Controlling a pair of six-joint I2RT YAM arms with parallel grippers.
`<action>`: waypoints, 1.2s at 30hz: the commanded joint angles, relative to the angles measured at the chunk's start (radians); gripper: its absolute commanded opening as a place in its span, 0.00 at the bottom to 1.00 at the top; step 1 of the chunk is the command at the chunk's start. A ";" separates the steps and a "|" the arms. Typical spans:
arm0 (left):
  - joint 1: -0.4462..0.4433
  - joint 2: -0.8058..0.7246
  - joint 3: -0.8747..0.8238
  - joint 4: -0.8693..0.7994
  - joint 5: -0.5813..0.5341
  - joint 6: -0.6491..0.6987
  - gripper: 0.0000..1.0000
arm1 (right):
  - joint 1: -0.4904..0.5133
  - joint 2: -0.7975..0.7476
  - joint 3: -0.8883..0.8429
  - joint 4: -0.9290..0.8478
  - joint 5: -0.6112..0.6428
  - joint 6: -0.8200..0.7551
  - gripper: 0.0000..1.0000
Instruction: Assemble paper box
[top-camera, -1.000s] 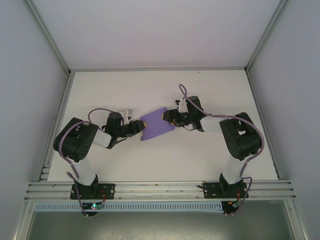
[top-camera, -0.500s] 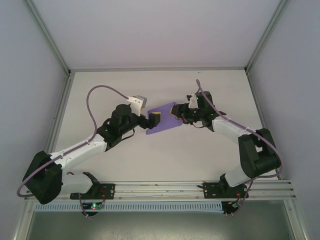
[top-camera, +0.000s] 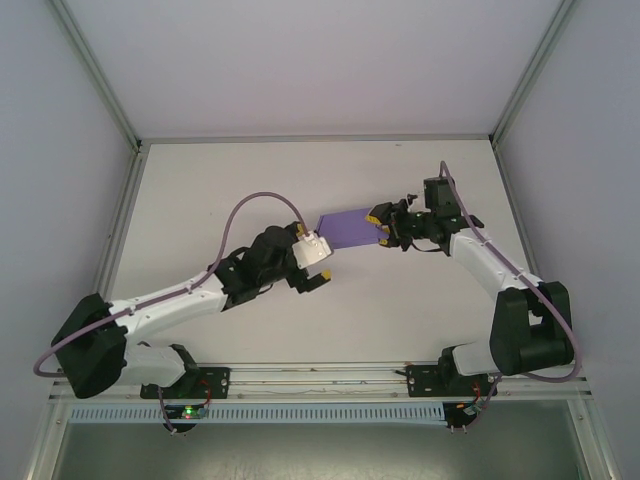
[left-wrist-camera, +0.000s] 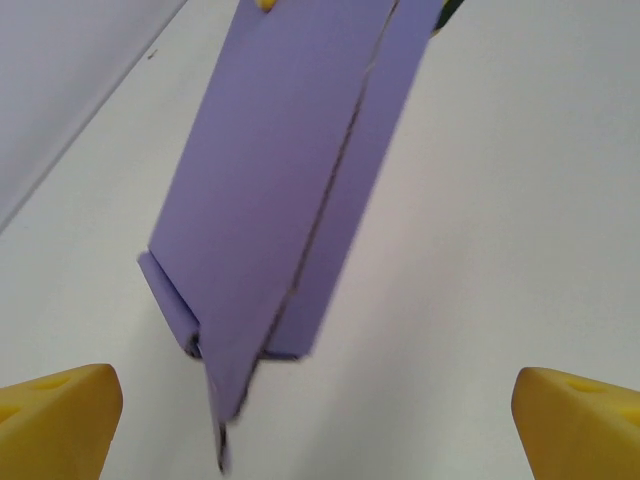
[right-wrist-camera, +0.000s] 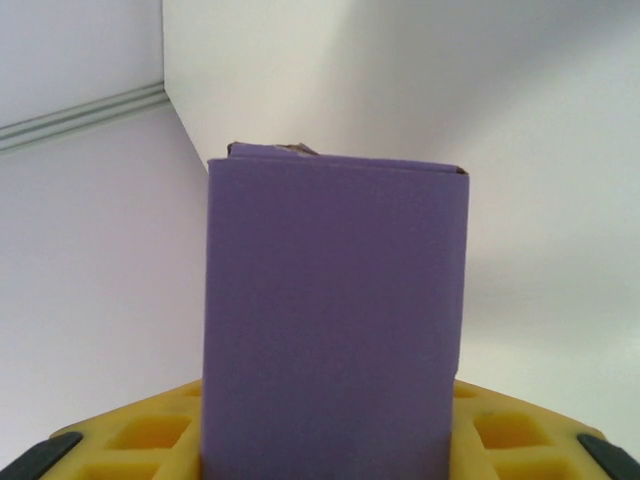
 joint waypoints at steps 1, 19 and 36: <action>-0.017 0.054 0.047 0.072 -0.099 0.138 1.00 | 0.024 0.009 0.024 -0.034 -0.088 0.055 0.39; -0.019 0.112 0.053 0.150 -0.162 0.181 0.68 | 0.055 0.022 0.016 -0.008 -0.158 0.097 0.46; 0.029 0.036 0.069 -0.123 0.007 0.101 0.42 | -0.059 -0.158 -0.007 0.047 0.176 -0.293 0.99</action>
